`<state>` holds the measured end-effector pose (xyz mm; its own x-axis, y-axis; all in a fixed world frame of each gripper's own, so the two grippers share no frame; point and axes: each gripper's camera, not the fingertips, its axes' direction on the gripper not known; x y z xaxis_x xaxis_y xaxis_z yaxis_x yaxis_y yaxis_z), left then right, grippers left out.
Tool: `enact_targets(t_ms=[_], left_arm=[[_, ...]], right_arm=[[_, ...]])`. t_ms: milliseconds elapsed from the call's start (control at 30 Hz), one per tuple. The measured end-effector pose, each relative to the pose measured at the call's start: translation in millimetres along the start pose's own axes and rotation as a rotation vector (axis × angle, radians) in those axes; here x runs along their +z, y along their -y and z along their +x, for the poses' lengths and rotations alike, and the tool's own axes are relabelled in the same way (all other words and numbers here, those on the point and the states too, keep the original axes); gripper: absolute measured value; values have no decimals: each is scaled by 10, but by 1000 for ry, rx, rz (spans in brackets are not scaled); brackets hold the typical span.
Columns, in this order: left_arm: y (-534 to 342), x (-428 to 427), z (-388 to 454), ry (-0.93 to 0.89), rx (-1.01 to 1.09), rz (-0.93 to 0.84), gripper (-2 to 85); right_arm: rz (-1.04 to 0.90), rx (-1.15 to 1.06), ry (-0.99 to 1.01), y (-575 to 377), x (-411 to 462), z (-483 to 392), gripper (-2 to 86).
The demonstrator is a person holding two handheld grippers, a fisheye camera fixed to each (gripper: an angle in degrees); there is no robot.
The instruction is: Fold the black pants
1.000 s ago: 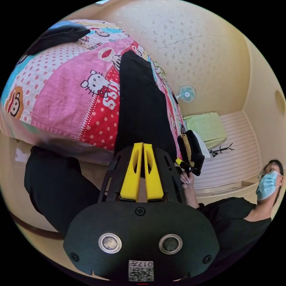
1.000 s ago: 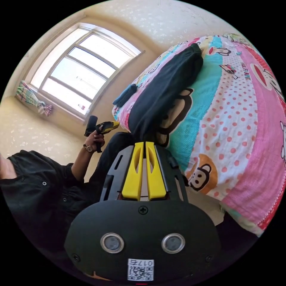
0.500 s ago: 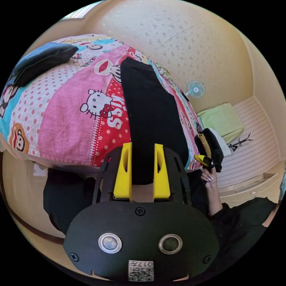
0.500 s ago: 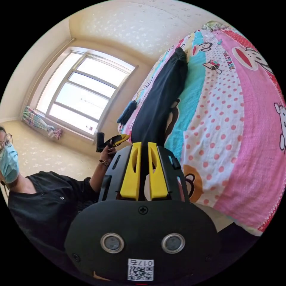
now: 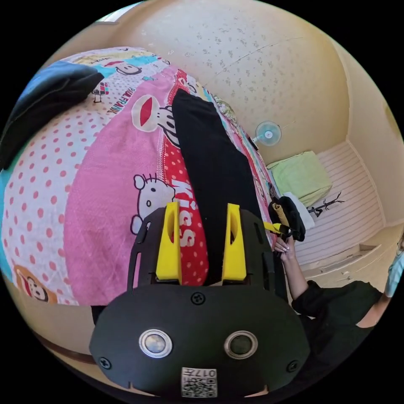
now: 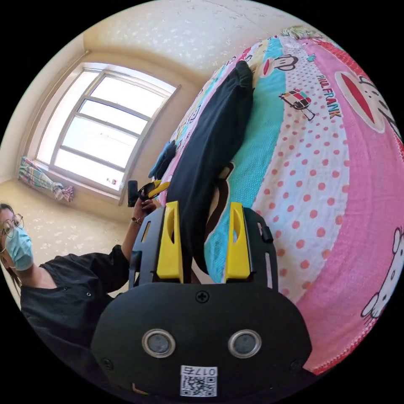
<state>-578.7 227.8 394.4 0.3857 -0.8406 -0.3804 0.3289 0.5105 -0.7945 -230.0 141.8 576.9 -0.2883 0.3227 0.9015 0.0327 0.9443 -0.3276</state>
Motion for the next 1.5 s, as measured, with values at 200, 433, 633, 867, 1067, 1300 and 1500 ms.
enact_targets(t_ms=[200,433,633,867,1067,1300,1500], left_arm=[[-274,116,-37,-91,-8,58,116],[-799,324,143,-151,7,-13,96],[-689,542,170,-155,-14,-89,92],[-1078,683,113,-359,-45,-113,53],[-1612,304,667,-571,137,-67,33],[-2072,-574,1980,-752,508,139,27],[-2109,-1388,3386,-811,828,288,24]], right_arm=[[49,4,126,-26,272,-111,151],[28,-47,132,-311,442,-459,161],[-39,-12,194,-167,728,-576,141],[-43,61,266,-493,848,-688,40],[3,-95,432,-1041,561,-1296,6],[93,-484,408,-1707,-315,-2987,-3],[185,-855,198,-2091,-1079,-4705,-4]])
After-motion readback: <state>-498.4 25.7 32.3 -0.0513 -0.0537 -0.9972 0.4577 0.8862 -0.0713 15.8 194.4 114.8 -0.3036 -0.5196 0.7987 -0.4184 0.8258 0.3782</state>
